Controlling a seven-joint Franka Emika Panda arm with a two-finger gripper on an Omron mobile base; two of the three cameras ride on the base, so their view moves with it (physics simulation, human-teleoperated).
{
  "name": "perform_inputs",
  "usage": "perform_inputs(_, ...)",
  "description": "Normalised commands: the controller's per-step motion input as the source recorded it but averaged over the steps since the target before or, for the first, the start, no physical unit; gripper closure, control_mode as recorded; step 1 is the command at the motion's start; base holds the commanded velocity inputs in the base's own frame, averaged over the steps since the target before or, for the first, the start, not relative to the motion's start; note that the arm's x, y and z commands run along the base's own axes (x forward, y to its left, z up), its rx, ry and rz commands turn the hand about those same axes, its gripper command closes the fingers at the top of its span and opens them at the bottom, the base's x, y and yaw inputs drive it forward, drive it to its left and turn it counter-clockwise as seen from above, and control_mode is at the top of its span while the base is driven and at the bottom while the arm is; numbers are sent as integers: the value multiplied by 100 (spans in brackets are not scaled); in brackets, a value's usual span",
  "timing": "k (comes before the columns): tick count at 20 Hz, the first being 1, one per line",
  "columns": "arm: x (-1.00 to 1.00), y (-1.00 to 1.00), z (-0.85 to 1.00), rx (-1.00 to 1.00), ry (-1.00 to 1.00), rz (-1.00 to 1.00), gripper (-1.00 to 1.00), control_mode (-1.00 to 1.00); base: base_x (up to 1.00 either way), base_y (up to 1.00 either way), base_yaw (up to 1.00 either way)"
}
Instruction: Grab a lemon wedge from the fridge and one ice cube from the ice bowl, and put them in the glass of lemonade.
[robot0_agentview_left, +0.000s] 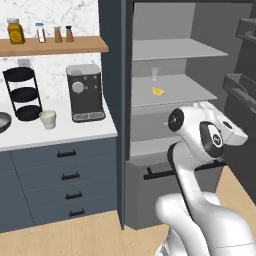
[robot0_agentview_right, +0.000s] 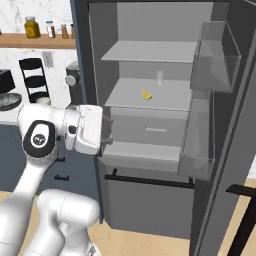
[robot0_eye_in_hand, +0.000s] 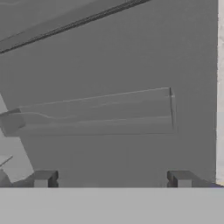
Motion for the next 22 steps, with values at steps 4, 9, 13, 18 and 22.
perform_inputs(4, 0, 43, 35, 26, 34, 65, -100, -100, 0, 0, 0)
perform_inputs(9, -16, 38, 21, 34, 56, 54, -100, -100, 0, 0, 0)
perform_inputs(13, -21, 33, -13, 44, 64, 50, -100, -100, 0, 0, 0)
perform_inputs(18, -14, 21, -81, 45, 19, 37, -100, -100, 0, 0, 0)
perform_inputs(22, 0, 29, -52, 26, -7, 23, -100, -100, 0, 0, 0)
